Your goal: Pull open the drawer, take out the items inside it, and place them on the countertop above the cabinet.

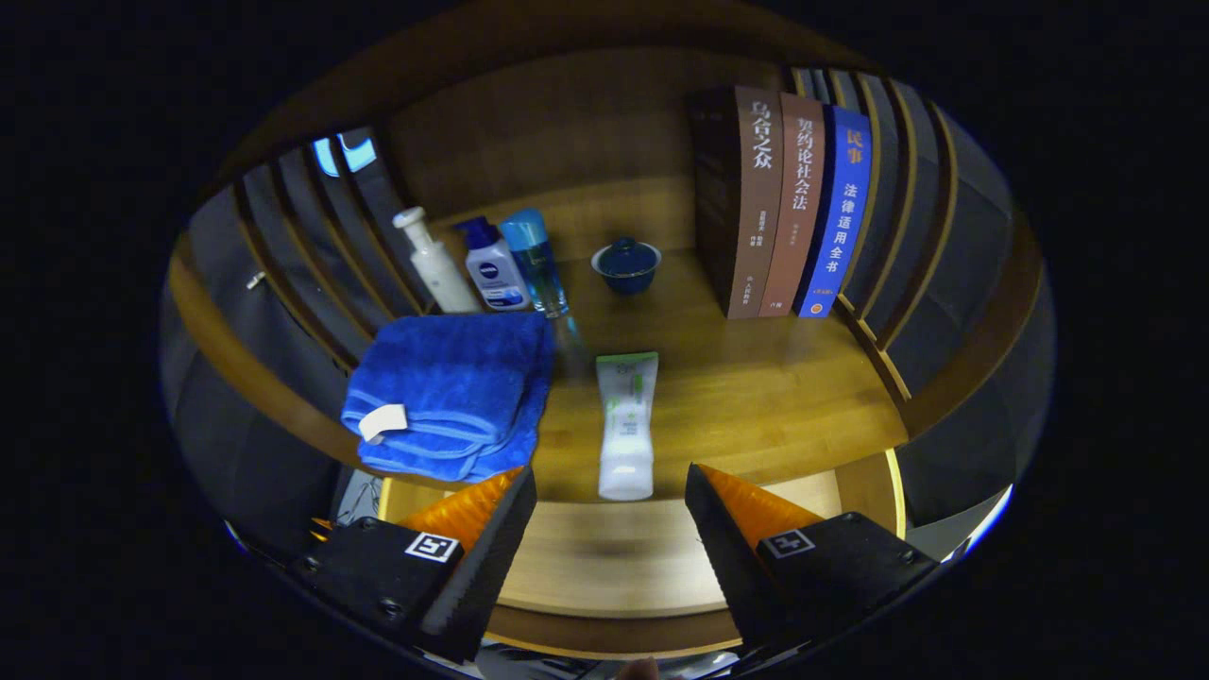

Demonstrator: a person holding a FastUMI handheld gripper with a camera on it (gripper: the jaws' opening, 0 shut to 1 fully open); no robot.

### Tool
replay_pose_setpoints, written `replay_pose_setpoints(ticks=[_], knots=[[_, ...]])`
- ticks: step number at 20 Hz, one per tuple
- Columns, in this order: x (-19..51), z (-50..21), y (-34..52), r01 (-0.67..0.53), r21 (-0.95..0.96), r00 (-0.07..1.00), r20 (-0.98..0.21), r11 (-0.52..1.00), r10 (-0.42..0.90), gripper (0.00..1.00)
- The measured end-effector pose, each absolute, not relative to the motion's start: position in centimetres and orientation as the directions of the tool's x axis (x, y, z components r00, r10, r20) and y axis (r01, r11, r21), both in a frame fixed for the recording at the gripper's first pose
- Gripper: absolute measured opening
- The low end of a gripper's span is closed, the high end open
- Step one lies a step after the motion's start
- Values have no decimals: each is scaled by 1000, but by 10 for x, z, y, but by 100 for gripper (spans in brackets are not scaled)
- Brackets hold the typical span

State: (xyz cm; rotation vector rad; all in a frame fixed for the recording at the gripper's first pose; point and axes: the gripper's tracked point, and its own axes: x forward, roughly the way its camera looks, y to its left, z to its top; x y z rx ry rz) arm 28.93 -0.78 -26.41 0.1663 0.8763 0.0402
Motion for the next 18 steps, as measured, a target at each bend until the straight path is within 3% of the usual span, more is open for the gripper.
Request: replay_pose_setpoints(ticks=[8,18], knots=[[206,-227,4,-8,165,826,-555,986,100,100],[111,-223,5,-17,98,984,-175,995,34,100]])
